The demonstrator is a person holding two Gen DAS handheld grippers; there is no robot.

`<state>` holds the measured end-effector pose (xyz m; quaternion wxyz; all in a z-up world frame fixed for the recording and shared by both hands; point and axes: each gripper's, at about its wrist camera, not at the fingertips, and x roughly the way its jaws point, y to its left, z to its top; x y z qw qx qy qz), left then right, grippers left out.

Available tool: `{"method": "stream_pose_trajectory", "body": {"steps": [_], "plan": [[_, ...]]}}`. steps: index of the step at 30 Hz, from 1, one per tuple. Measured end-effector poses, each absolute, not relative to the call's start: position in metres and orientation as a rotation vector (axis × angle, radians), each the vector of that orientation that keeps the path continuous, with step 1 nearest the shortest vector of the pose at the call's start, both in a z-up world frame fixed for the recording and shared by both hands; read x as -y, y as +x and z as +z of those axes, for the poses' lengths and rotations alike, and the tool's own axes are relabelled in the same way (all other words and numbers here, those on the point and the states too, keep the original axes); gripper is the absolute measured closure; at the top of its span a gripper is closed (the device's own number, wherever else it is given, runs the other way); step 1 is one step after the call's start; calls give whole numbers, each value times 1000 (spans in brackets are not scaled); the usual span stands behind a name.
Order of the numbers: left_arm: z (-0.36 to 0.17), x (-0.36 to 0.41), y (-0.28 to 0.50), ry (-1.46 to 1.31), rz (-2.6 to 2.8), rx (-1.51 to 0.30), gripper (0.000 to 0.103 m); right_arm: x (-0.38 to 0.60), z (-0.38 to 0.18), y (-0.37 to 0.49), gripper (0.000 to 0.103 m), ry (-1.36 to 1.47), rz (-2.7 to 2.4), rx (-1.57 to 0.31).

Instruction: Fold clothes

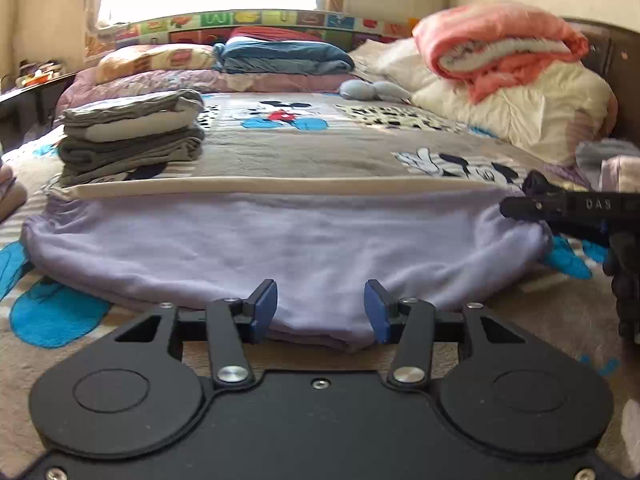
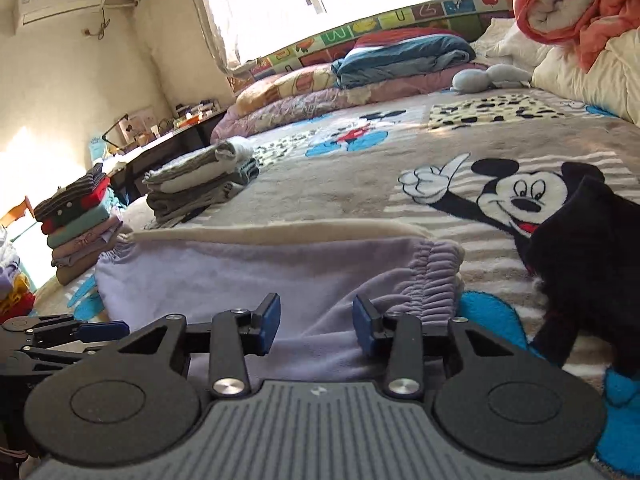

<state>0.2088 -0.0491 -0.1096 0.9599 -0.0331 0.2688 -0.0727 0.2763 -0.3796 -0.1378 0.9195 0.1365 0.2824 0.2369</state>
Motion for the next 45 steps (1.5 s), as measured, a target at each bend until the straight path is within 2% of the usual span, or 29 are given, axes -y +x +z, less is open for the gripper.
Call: {"method": "stream_pose_trajectory", "body": {"steps": [1, 7, 13, 23, 35, 39, 42, 45], "plan": [[-107, 33, 208, -114, -107, -539, 55, 383, -138, 276, 54, 295, 481, -570], [-122, -102, 225, -672, 130, -563, 55, 400, -140, 278, 54, 377, 449, -521], [-150, -177, 245, -1069, 152, -553, 55, 394, -148, 284, 54, 356, 441, -543], [-160, -200, 282, -1139, 106, -543, 55, 391, -152, 287, 54, 347, 444, -551], [-161, -199, 303, -1086, 106, -531, 60, 395, -155, 292, 54, 384, 461, -558], [-164, -199, 307, -1059, 133, -545, 81, 396, -156, 294, 54, 391, 465, -565], [-162, -199, 307, -1060, 126, -543, 89, 397, -156, 294, 54, 396, 469, -567], [-146, -190, 305, -1013, 109, -533, 91, 399, -156, 293, 54, 410, 475, -564]]}}
